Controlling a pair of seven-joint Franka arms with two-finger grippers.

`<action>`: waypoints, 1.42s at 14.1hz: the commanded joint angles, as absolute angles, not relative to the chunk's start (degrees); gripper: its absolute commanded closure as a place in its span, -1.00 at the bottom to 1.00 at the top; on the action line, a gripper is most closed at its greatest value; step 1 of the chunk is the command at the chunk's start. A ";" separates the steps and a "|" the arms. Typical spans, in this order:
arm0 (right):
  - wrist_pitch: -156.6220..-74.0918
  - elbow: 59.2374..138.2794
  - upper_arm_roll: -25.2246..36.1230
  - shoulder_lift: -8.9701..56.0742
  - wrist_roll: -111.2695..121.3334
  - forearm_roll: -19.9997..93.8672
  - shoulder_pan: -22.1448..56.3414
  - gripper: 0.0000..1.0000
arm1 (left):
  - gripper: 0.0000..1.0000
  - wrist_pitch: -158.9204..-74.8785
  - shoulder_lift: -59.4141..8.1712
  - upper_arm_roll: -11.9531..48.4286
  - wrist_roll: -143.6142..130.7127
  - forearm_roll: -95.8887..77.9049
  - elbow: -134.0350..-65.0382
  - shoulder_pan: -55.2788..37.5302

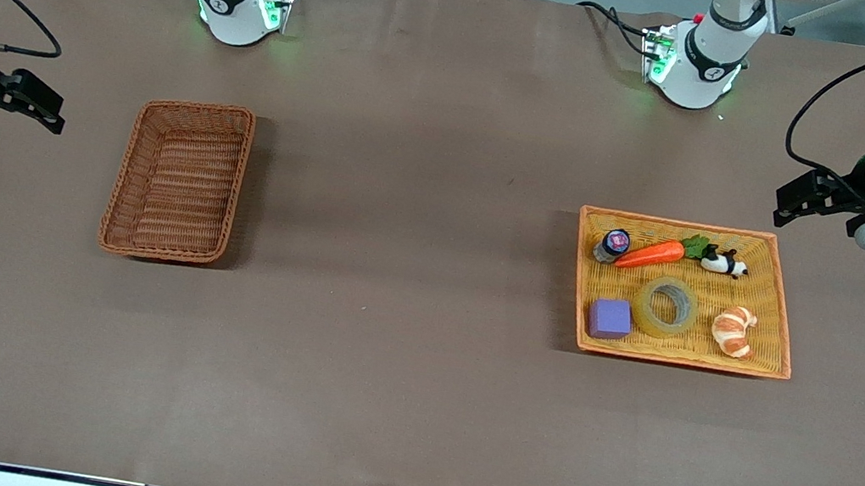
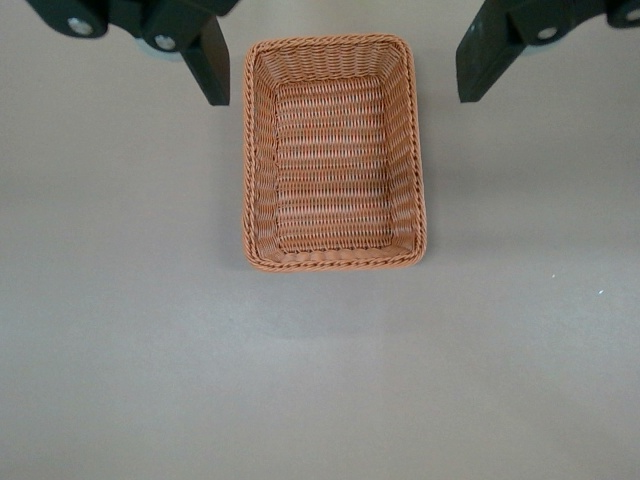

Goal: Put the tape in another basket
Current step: 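Move the left gripper over the tape roll in the yellow tray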

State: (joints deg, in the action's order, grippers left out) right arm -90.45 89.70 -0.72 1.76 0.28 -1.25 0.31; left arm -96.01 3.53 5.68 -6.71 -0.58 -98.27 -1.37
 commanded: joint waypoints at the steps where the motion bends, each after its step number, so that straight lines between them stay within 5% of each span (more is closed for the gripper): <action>1: -90.09 89.74 0.00 1.49 0.09 -0.88 0.97 -1.00 | -0.99 -96.77 4.48 5.71 -6.06 0.26 -99.05 -1.32; 14: -90.17 89.74 0.09 1.58 0.09 -0.88 0.97 -1.00 | -0.99 -97.73 -0.87 5.54 -6.50 0.44 -103.87 0.09; 20: -90.26 89.82 0.09 1.67 0.09 -0.88 0.88 -1.00 | -1.00 -115.05 -4.82 5.45 -6.15 0.44 -115.40 1.58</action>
State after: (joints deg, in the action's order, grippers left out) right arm -90.44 89.71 -0.41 1.76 0.28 -1.25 0.39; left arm -112.85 -4.28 5.51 -6.67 -0.55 -113.15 1.15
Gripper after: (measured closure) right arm 0.000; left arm 0.000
